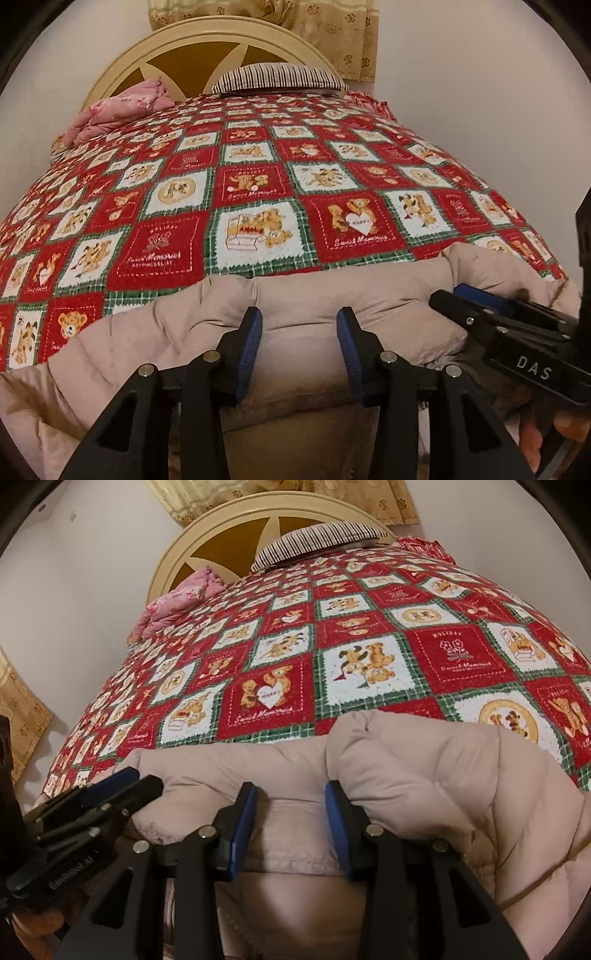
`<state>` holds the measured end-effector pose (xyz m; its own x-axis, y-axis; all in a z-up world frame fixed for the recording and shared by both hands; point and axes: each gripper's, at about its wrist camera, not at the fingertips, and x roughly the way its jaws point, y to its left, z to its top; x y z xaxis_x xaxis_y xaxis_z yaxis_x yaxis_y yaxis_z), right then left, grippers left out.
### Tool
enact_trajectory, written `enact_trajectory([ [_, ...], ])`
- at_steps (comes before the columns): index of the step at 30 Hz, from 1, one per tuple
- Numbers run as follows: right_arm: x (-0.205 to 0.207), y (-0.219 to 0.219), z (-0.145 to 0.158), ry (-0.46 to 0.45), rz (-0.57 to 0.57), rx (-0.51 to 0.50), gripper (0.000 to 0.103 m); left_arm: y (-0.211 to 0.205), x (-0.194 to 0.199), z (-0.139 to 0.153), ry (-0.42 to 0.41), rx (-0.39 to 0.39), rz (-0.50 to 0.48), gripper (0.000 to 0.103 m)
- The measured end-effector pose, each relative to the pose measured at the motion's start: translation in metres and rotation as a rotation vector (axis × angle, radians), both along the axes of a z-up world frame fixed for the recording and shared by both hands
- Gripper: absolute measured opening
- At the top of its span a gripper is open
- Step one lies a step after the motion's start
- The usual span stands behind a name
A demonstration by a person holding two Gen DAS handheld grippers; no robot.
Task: Fold large clothes
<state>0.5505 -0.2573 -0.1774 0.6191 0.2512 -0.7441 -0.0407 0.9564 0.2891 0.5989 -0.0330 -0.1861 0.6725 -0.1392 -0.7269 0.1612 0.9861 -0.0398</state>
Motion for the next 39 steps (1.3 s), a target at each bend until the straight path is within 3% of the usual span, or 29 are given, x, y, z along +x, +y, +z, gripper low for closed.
enact_trajectory([
  [7,0.003,0.012,-0.002,0.012,0.0,-0.104,0.041,0.0,0.008,-0.009,0.045,0.0,0.007,0.044],
  [16,0.005,0.026,-0.005,0.026,-0.003,-0.232,0.041,-0.009,0.011,-0.014,0.05,0.076,0.021,0.045],
  [39,0.005,0.029,-0.006,0.016,-0.013,-0.255,0.041,-0.009,0.012,-0.015,0.046,0.09,0.025,0.045],
])
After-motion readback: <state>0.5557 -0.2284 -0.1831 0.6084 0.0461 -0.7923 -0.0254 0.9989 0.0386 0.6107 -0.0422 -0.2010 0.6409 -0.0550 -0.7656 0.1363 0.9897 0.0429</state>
